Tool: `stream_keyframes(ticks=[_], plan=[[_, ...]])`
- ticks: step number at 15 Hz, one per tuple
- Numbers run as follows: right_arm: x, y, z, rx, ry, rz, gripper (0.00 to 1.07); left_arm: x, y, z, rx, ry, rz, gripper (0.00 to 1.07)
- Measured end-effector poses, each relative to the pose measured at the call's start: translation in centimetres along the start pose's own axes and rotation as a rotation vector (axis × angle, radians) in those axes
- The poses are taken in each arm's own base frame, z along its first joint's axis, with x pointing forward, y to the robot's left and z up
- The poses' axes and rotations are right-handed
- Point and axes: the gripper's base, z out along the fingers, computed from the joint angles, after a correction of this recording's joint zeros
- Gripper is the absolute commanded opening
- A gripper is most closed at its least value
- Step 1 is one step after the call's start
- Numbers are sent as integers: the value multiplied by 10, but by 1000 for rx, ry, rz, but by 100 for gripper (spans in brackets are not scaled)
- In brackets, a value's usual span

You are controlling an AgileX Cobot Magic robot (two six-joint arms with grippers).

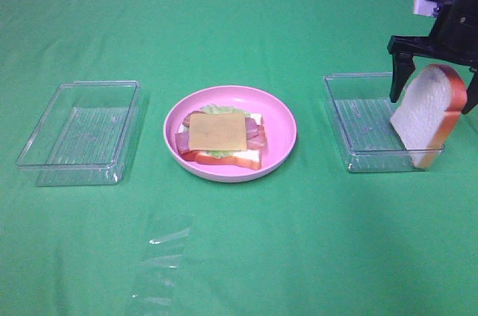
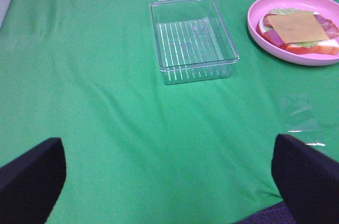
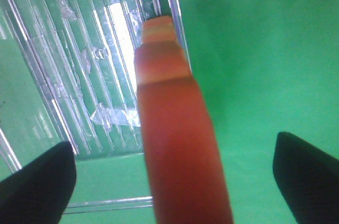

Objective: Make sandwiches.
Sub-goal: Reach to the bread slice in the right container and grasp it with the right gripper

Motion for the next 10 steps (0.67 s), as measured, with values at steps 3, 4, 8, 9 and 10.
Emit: stream_keyframes(ticks=[3, 4, 8, 9, 10], plan=[[0, 0, 0, 0, 0, 0, 61, 0, 0, 0, 0, 0, 0, 98], [0, 0, 0, 2, 0, -2, 49, 0, 0, 0, 0, 0, 0, 98], [0, -2, 0, 24, -3, -7, 43, 0, 0, 0, 0, 0, 0, 98], [0, -2, 0, 25, -3, -8, 43, 0, 0, 0, 0, 0, 0, 98], [0, -2, 0, 25, -3, -8, 43, 0, 0, 0, 0, 0, 0, 98]])
